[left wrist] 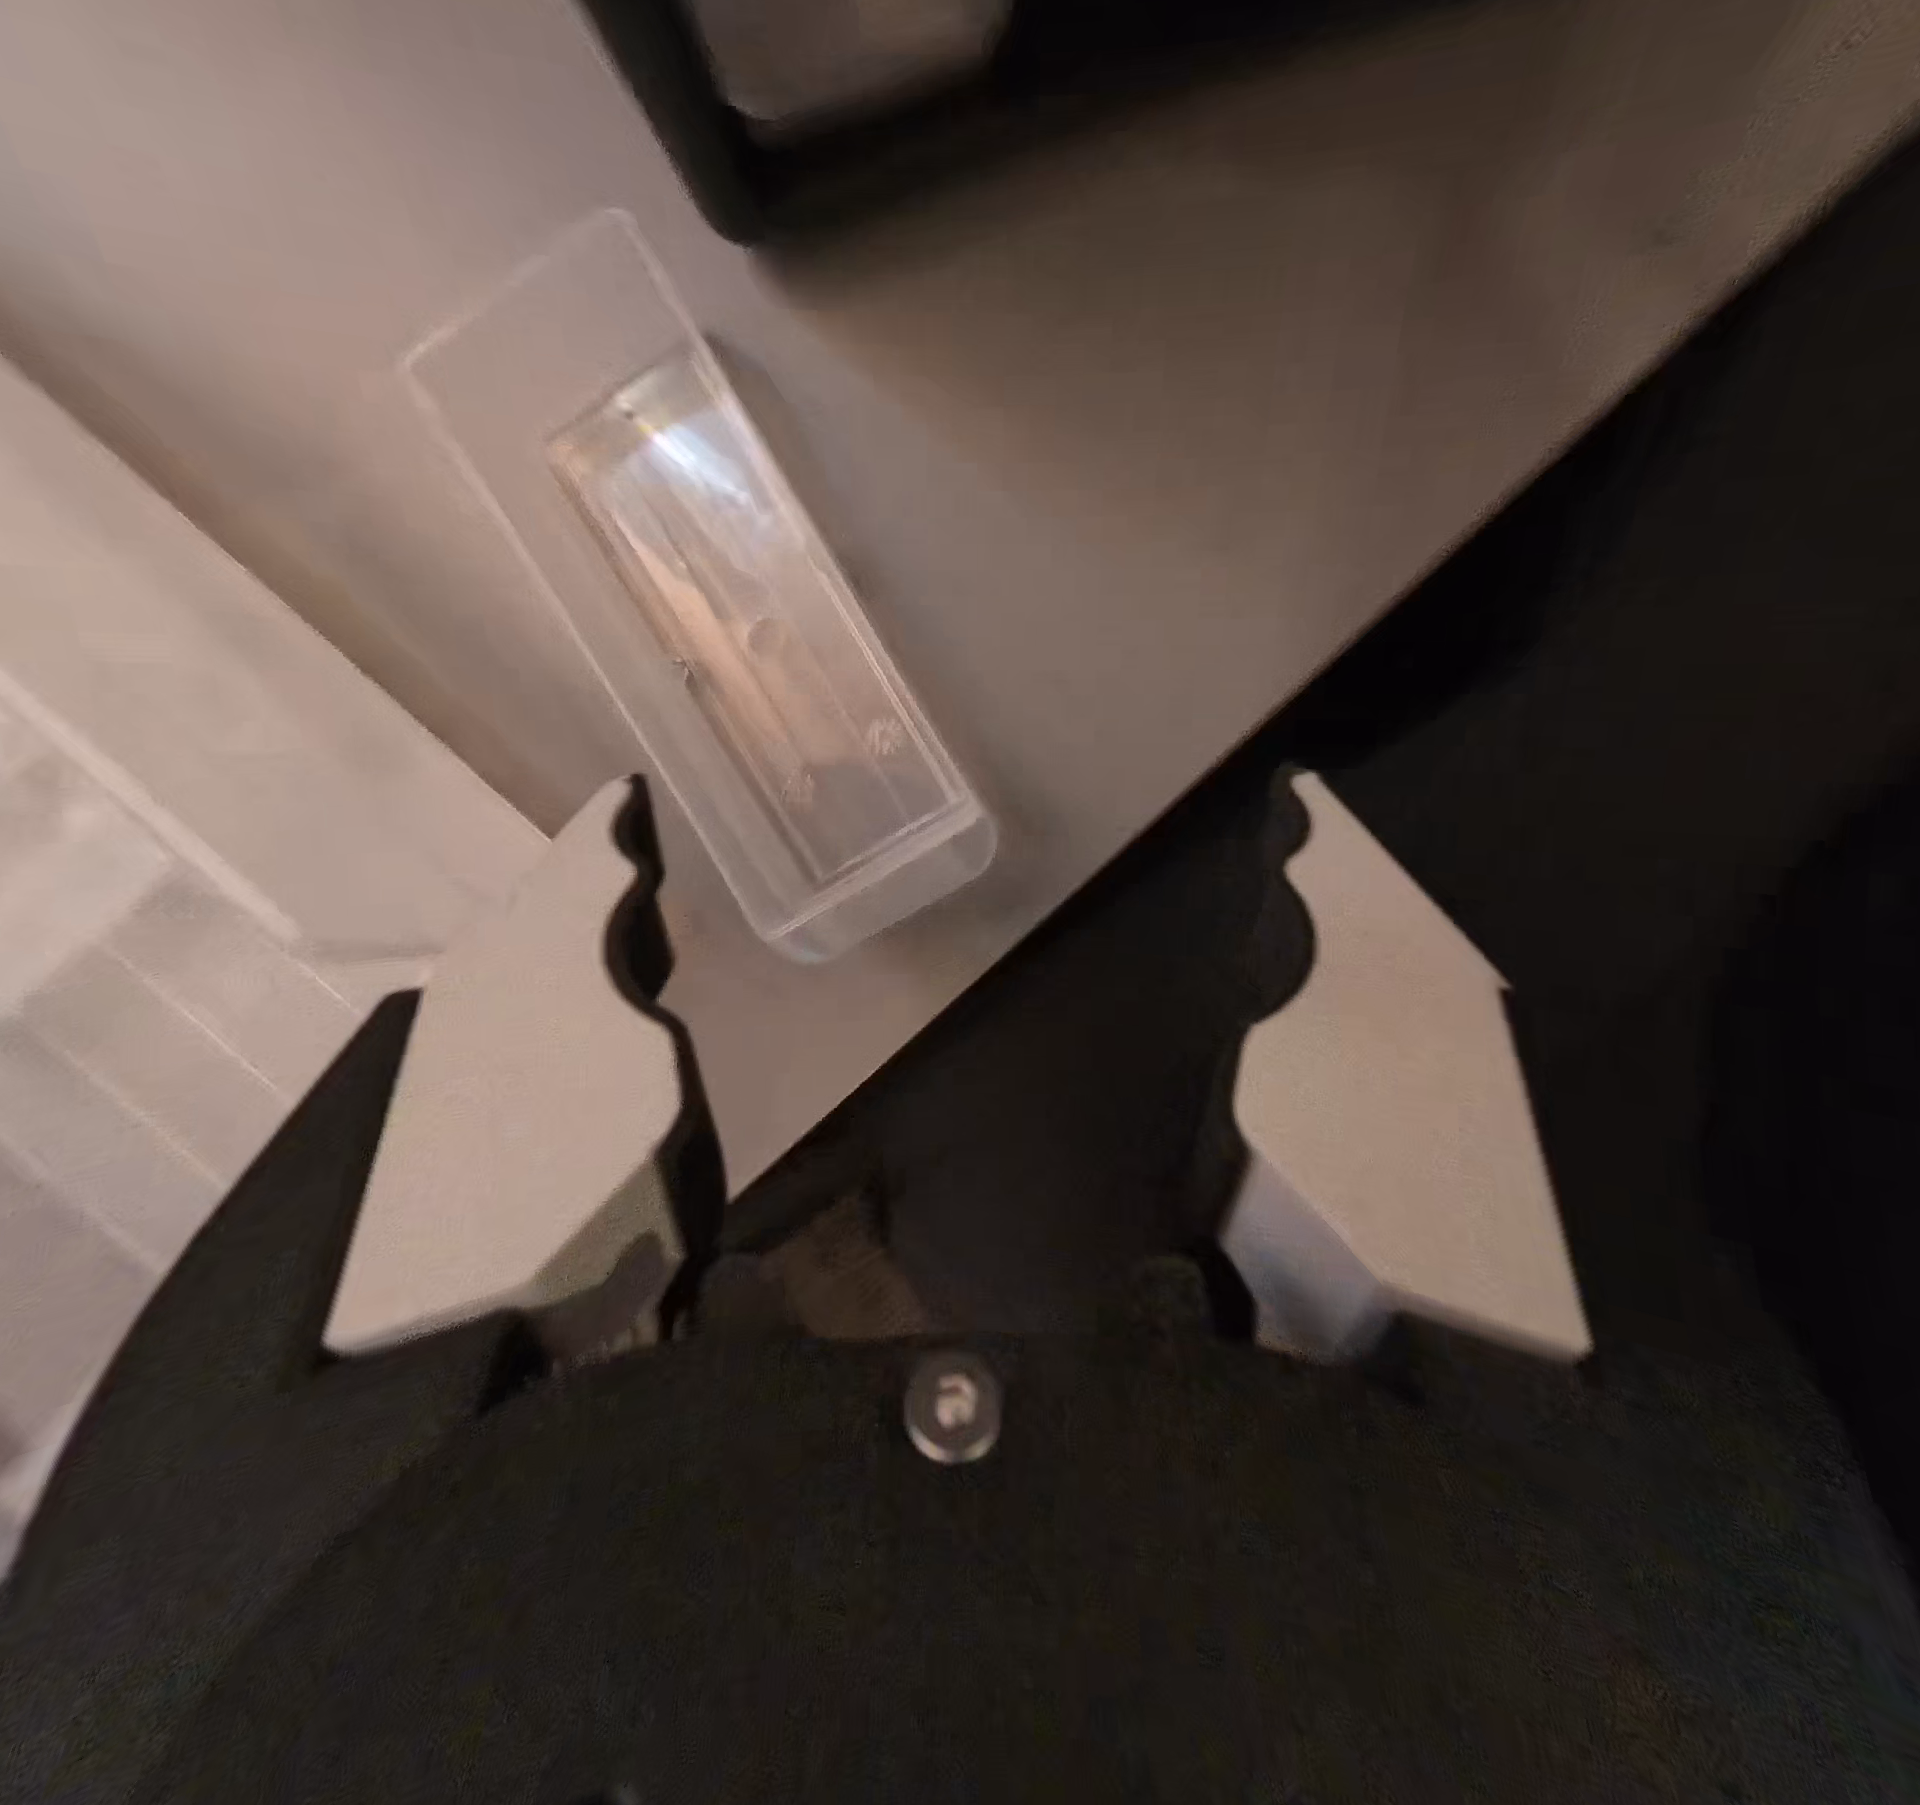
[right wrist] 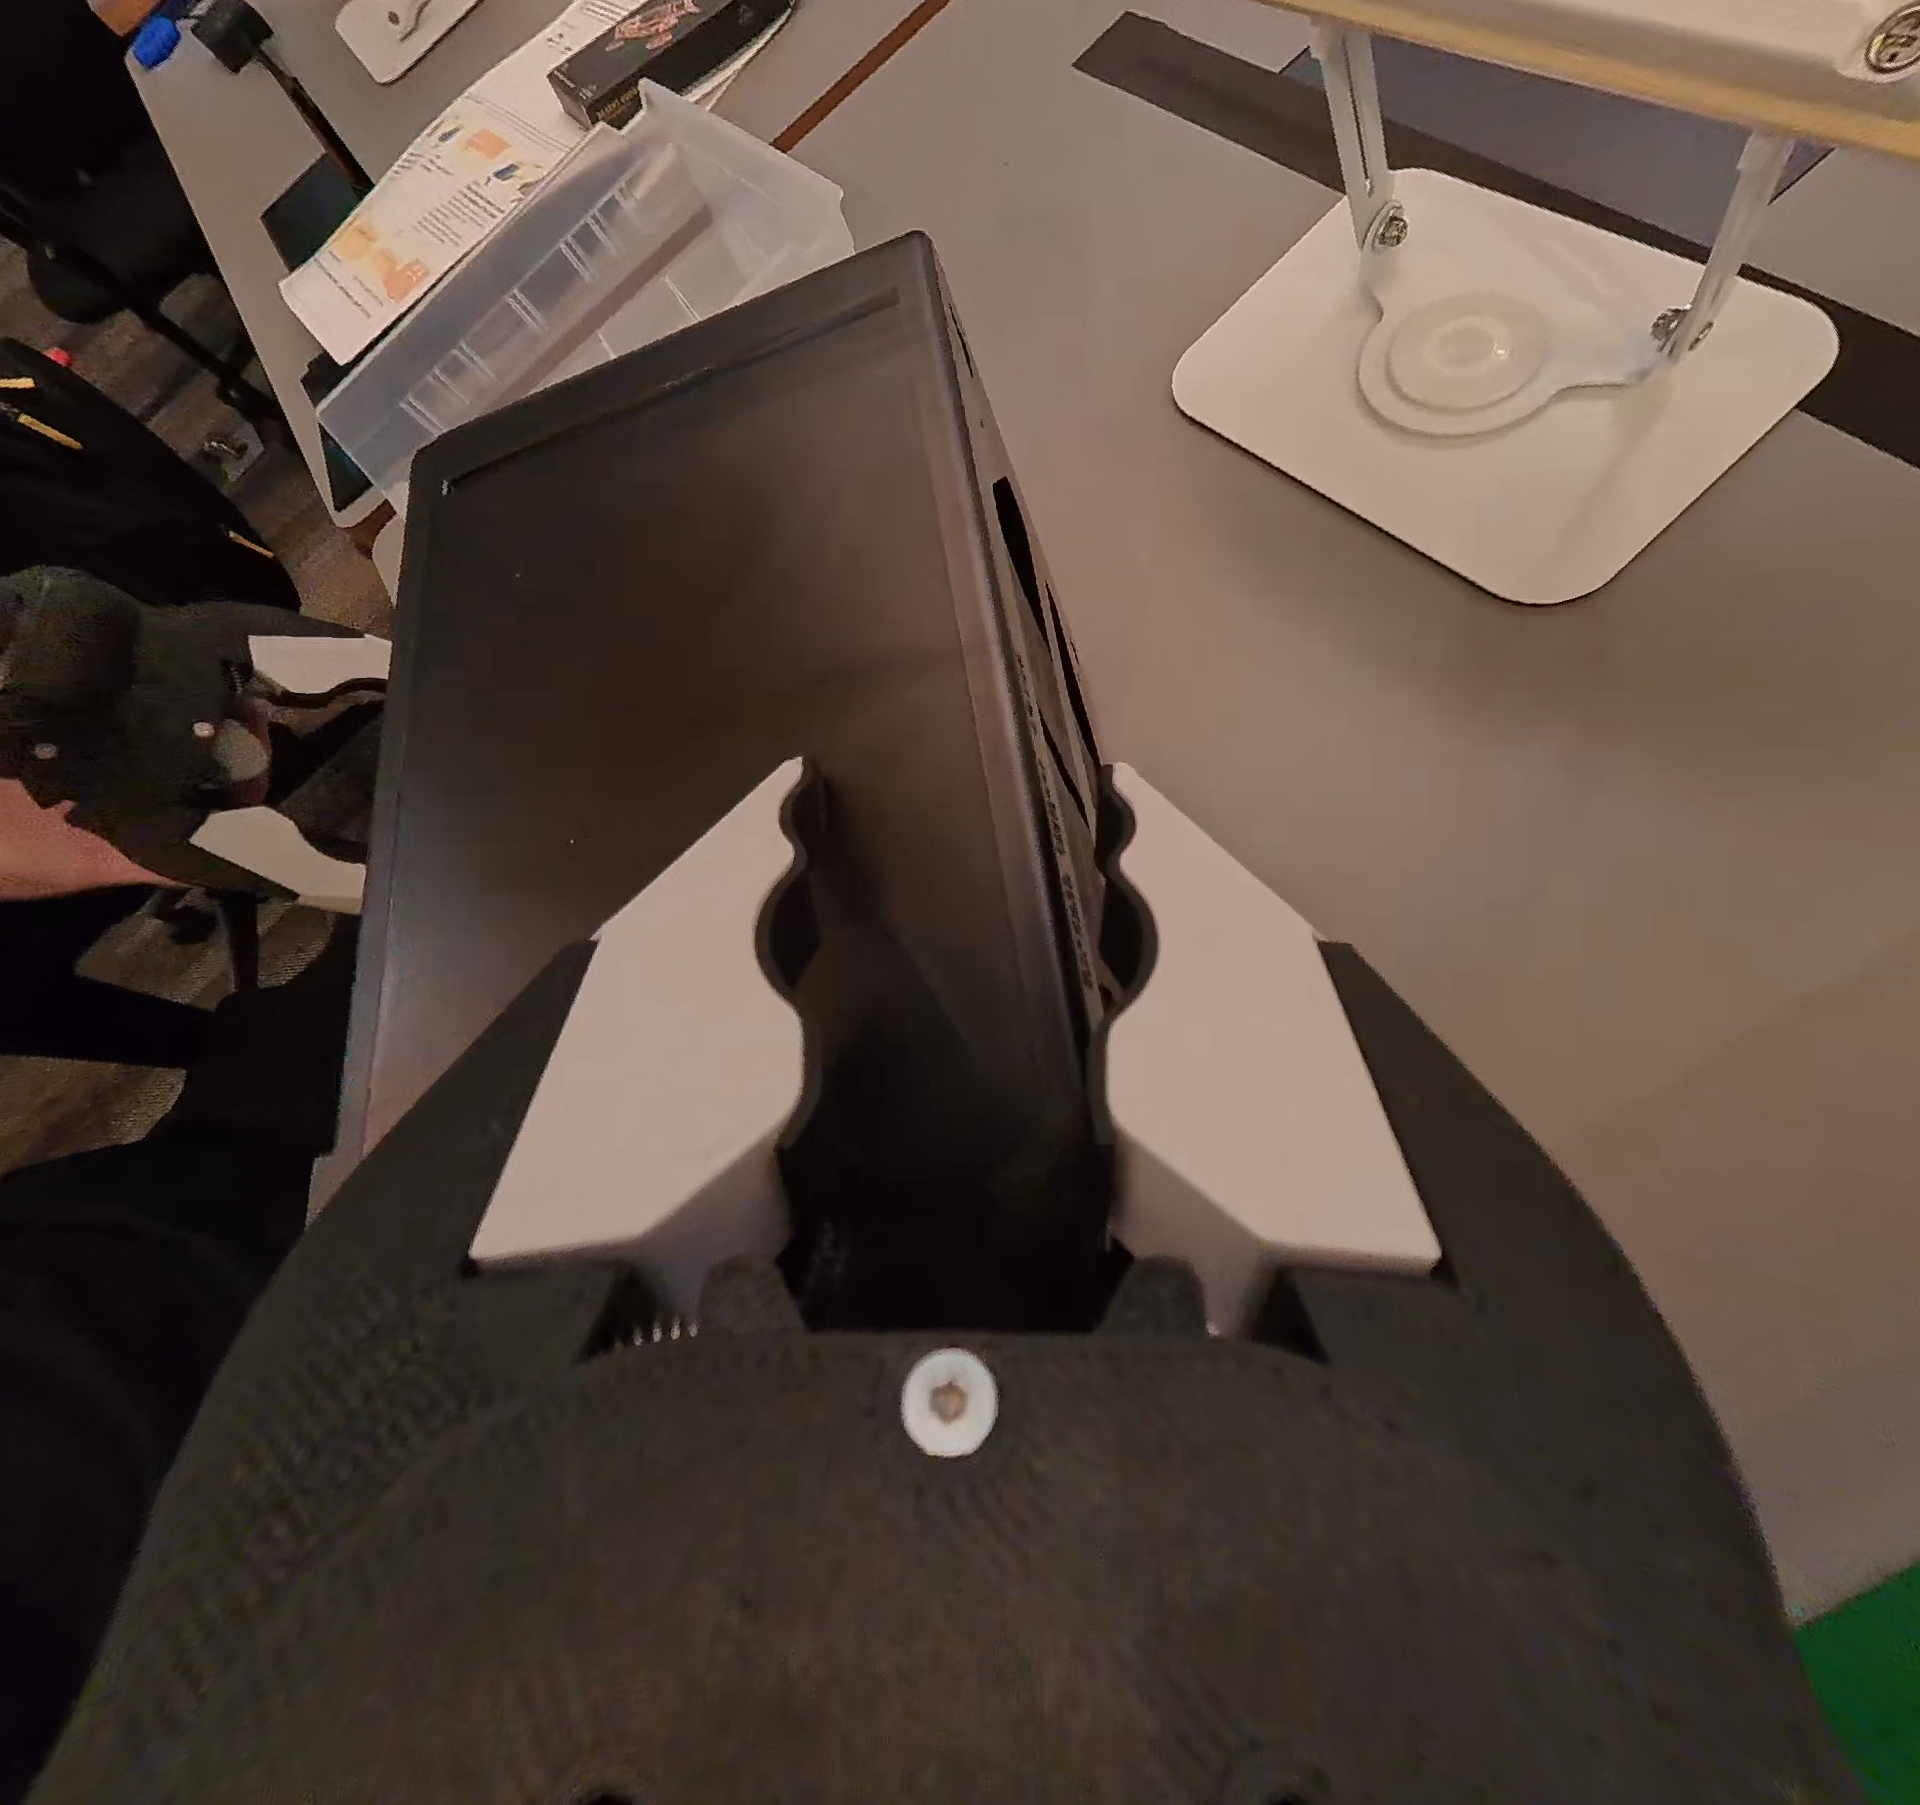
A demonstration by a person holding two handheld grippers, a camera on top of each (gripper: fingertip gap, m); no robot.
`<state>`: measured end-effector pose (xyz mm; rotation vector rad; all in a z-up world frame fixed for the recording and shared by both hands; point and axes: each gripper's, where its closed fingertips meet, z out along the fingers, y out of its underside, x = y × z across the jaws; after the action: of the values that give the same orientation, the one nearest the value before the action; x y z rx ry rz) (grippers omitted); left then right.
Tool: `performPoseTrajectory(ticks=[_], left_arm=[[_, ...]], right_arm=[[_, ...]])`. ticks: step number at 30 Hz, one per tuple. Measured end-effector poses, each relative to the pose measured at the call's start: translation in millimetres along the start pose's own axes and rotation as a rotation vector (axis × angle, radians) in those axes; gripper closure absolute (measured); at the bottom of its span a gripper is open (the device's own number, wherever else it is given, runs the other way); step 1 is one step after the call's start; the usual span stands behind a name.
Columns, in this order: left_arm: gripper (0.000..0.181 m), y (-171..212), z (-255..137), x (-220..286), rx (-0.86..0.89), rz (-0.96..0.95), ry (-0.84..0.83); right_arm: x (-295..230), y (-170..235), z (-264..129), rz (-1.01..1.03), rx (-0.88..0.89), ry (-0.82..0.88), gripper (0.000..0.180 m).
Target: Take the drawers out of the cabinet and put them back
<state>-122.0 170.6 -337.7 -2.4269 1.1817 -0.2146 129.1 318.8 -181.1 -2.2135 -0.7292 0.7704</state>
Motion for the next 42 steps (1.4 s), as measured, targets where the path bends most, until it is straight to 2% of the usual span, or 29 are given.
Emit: performPoseTrajectory(ticks=[2,4,7,9,10,14,17,21,26,33,38,42], left_arm=[[0.056,5,11,-10,-0.011,-0.093,-0.098],[0.053,13,28,-18,-0.048,-0.168,-0.130],[0.069,21,46,-23,-0.093,-0.257,-0.111],[0.109,25,49,-22,-0.114,-0.263,-0.091],[0.111,25,49,-25,-0.101,-0.268,-0.102],[0.114,28,33,-17,-0.080,-0.282,-0.066],[0.114,30,11,9,-0.120,-0.204,-0.014],[0.114,5,-9,47,-0.096,-0.123,0.089],[0.114,-19,5,60,-0.134,-0.074,0.166],[0.115,-33,19,60,-0.187,-0.037,0.164],[0.115,-45,18,57,-0.096,-0.101,0.173],[0.115,-51,34,58,-0.050,-0.140,0.161]], right_arm=[[0,-1,0,-0.006,0.005,0.006,0.129],[-1,-1,0,-0.012,0.010,0.009,0.129],[-4,0,-1,-0.015,0.016,0.011,0.129],[-5,0,-2,-0.016,0.022,0.012,0.129],[-5,1,-2,-0.017,0.025,0.011,0.129],[-6,1,-3,-0.017,0.036,0.006,0.129],[-6,1,-3,-0.018,0.035,0.006,0.129],[-6,1,-3,-0.019,0.037,0.006,0.129],[-6,1,-3,-0.017,0.037,0.008,0.129],[-6,1,-3,-0.016,0.034,0.007,0.129],[-7,1,-3,-0.020,0.037,0.006,0.129],[-7,0,-4,-0.024,0.041,0.008,0.130]])
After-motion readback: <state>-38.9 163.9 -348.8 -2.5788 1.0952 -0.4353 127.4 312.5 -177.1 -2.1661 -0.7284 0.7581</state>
